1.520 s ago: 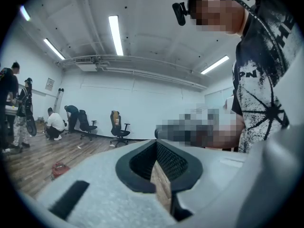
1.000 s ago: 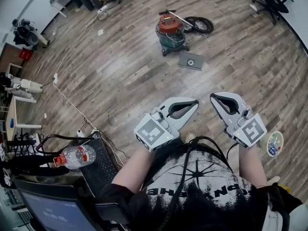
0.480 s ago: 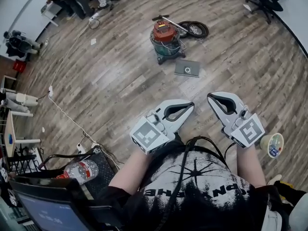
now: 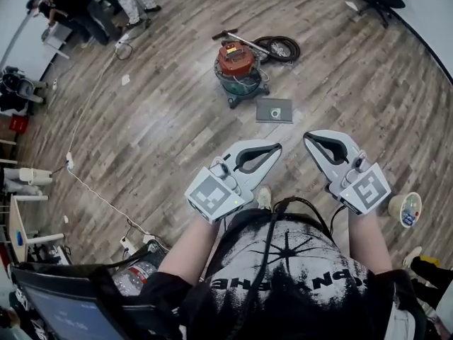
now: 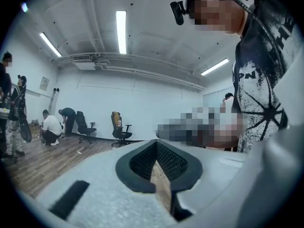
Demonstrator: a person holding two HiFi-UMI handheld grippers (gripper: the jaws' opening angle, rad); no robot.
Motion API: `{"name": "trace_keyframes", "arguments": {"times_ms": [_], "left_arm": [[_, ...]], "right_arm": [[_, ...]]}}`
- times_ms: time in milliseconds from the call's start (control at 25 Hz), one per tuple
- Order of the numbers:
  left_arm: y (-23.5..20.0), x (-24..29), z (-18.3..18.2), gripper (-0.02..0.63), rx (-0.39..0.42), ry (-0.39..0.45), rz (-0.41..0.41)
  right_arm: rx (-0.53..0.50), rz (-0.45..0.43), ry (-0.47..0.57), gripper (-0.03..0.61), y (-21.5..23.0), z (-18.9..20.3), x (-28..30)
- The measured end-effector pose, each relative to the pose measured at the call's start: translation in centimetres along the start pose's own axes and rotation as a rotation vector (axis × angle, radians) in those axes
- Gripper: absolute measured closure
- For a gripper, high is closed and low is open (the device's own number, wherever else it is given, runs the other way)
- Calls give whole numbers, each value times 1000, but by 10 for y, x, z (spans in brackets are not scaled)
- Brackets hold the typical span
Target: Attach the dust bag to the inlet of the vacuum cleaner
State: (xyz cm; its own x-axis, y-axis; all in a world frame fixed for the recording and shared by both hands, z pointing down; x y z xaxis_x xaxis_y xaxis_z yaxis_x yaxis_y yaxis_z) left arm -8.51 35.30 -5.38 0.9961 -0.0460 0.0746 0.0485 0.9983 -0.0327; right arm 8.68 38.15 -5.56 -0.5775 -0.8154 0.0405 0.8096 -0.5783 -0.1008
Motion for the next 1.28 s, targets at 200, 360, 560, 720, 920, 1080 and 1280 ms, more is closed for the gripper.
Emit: {"name": "trace_keyframes", "arguments": {"times_ms": [200,360,560,720,920,1080,1280], "left_arm": [[-40,-15,3,614,29,9,21],[-58,-21,8,614,18,24,14],[-83,-17,14,614,-26,15,-1],[-101,0,13,614,-7,3,-9],[-133,23,18,614,-67,-64,-92],[-167,50,13,614,-98,-67,-154],[-205,90,-3,614,-88,-32,-214]], "right_arm": [[-15,28,-30,574,7,1,31],[-50,50,-34,574,16,-2,43],[-71,92,-56,574,50,-3,44],[-64,72,-49,574,76,2,55],[-60,-23,-36,574,119,8,88],[-78,-118,16,574,155,2,116],[-88,-206,23,574,202,6,135]]}}
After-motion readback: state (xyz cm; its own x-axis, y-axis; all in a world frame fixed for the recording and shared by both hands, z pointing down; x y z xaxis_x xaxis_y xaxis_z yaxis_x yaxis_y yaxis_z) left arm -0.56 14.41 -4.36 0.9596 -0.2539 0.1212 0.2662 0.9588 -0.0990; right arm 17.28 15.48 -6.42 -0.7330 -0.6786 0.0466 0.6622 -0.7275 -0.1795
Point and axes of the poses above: the fingertips, and each gripper's own axes: x forward along the fingers, y to its right, z out of its underside, the point moved 8 cm from there along -x, backward along the fingers, and after that the axes turned 10 degrees about z, right-handed, at the moved point
